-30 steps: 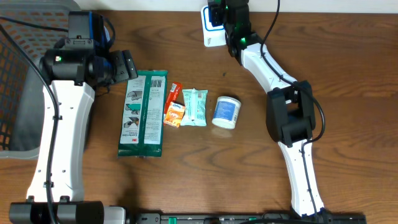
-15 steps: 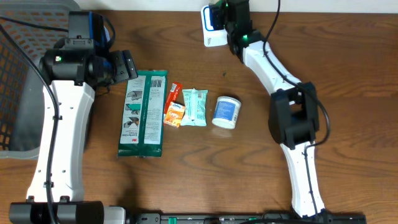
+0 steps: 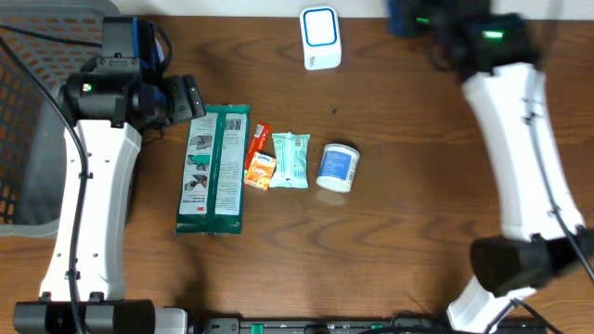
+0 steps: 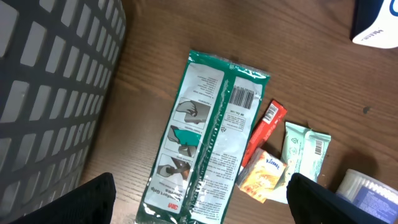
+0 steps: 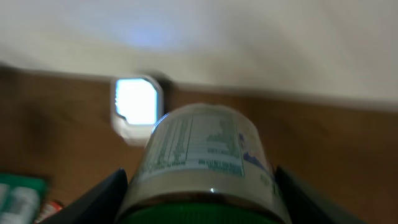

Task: Scan the item barcode
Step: 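Move the jar to the right edge and set it down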

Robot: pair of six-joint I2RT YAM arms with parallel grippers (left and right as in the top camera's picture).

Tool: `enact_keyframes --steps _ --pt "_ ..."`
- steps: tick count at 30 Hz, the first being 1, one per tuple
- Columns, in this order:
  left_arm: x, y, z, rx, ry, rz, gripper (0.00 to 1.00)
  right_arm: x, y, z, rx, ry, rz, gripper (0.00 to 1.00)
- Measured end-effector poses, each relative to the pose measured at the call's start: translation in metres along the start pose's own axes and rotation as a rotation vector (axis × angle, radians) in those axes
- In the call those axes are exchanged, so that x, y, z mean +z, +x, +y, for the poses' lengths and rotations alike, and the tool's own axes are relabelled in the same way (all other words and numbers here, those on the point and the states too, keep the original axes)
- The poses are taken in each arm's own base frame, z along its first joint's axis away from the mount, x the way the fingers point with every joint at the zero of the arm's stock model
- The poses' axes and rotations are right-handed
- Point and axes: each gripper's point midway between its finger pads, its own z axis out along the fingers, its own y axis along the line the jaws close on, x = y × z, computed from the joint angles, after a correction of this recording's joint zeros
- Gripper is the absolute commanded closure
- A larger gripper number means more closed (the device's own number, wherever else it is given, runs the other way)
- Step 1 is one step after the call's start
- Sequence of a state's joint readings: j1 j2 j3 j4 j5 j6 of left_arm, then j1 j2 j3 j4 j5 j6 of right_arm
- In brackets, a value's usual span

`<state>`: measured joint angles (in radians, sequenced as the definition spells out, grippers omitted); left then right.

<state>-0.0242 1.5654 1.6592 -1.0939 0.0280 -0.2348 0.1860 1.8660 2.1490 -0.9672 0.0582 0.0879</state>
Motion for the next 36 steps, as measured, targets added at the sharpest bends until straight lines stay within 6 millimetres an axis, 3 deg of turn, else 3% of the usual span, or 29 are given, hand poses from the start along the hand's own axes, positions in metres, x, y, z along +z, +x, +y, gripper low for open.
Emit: enact_keyframes --steps 3,8,13,17,24,36 --pt "0.0 0.0 0.0 0.0 0.0 0.0 0.12 -0.009 0.036 -0.054 0.063 0.093 0.154 0.99" --pt "0.0 0.0 0.0 0.0 0.0 0.0 0.12 -0.02 0.114 -0.14 0.216 0.233 0.459 0.99" --pt "0.0 0.0 0.0 0.0 0.0 0.0 0.12 -0.036 0.167 -0.205 0.386 0.327 0.643 0.99" --pt "0.0 0.0 0.0 0.0 0.0 0.0 0.12 -0.039 0.201 -0.243 0.499 0.375 0.743 0.99" --pt "0.0 0.0 0.0 0.0 0.0 0.0 0.12 -0.028 0.249 -0.281 0.638 0.409 0.873 0.99" --pt "0.0 0.0 0.0 0.0 0.0 0.0 0.12 -0.028 0.307 -0.313 0.767 0.431 0.988 0.99"
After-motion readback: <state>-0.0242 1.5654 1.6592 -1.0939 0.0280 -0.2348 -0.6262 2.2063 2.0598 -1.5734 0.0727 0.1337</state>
